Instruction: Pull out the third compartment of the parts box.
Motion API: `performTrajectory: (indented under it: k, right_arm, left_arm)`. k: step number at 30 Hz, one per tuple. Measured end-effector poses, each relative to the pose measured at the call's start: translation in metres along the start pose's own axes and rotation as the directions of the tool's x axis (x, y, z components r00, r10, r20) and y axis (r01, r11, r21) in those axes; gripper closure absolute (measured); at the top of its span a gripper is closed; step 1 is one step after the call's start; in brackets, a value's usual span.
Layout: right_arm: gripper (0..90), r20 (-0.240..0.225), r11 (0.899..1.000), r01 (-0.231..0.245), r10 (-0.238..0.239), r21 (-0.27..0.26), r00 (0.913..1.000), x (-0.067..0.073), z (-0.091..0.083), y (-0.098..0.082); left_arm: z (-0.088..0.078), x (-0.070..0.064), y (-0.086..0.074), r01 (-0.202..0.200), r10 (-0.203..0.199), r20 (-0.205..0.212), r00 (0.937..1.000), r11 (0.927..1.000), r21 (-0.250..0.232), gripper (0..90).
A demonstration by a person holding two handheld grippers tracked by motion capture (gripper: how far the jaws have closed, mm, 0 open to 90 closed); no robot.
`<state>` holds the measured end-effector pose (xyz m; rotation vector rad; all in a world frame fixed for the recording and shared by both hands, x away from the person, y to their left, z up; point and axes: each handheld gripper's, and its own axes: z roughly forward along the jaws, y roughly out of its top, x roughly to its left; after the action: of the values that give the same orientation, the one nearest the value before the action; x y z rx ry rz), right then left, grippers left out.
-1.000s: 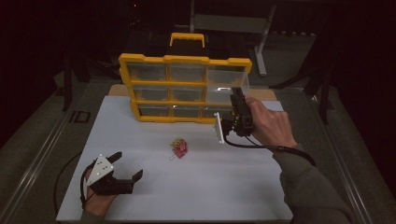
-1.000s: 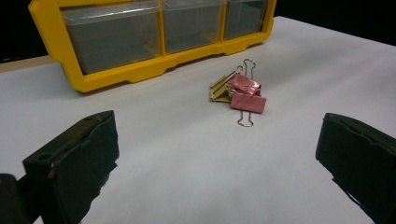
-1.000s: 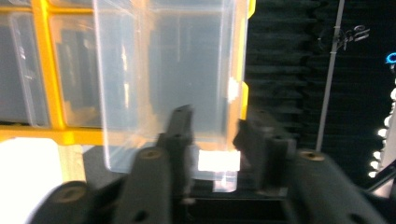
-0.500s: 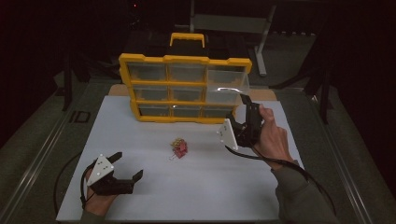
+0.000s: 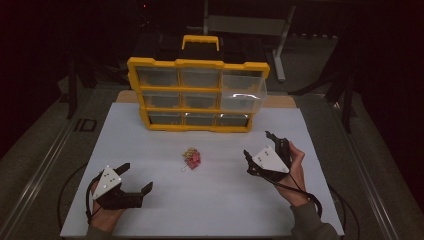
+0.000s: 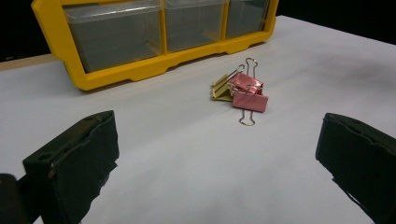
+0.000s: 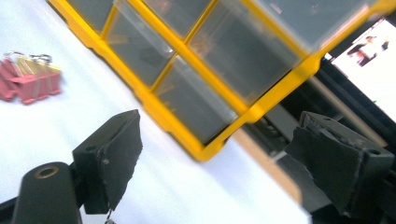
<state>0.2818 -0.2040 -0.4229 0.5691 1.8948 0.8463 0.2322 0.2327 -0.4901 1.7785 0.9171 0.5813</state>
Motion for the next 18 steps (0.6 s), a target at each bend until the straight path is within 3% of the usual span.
performTrajectory:
  k: [3, 5, 9, 11, 13, 18]
  right_arm:
    - [16.5, -0.051, 0.997, -0.072, 0.071, -0.010, 0.9961, 0.002, -0.005, -0.012]
    - [16.5, -0.053, 0.994, -0.108, 0.108, -0.011, 0.9928, 0.004, -0.009, -0.020]
    - [14.9, -0.096, 0.973, -0.232, 0.230, -0.002, 0.9684, 0.005, -0.013, -0.042]
    - [14.1, -0.113, 0.960, -0.279, 0.278, 0.005, 0.9540, 0.004, -0.015, -0.051]
    - [14.1, -0.132, 0.939, -0.344, 0.340, -0.002, 0.9310, 0.003, -0.018, -0.059]
    - [13.6, -0.154, 0.895, -0.445, 0.437, -0.019, 0.8862, 0.001, -0.026, -0.078]
  left_arm:
    - [-0.001, 0.001, 0.000, 0.003, -0.003, -0.004, 1.0000, 1.0000, -0.003, 0.0]
    - [-0.002, 0.001, 0.000, 0.007, -0.007, -0.004, 1.0000, 1.0000, -0.005, 0.0]
    - [-0.002, 0.001, -0.001, 0.007, -0.007, -0.005, 1.0000, 1.0000, -0.003, 0.0]
    - [-0.001, 0.001, -0.001, 0.009, -0.009, -0.006, 0.9999, 1.0000, -0.004, 0.0]
    - [-0.001, 0.001, -0.001, 0.009, -0.009, -0.007, 0.9999, 1.0000, -0.001, 0.0]
    - [-0.002, 0.001, 0.000, 0.013, -0.013, -0.009, 0.9999, 0.9999, 0.002, 0.0]
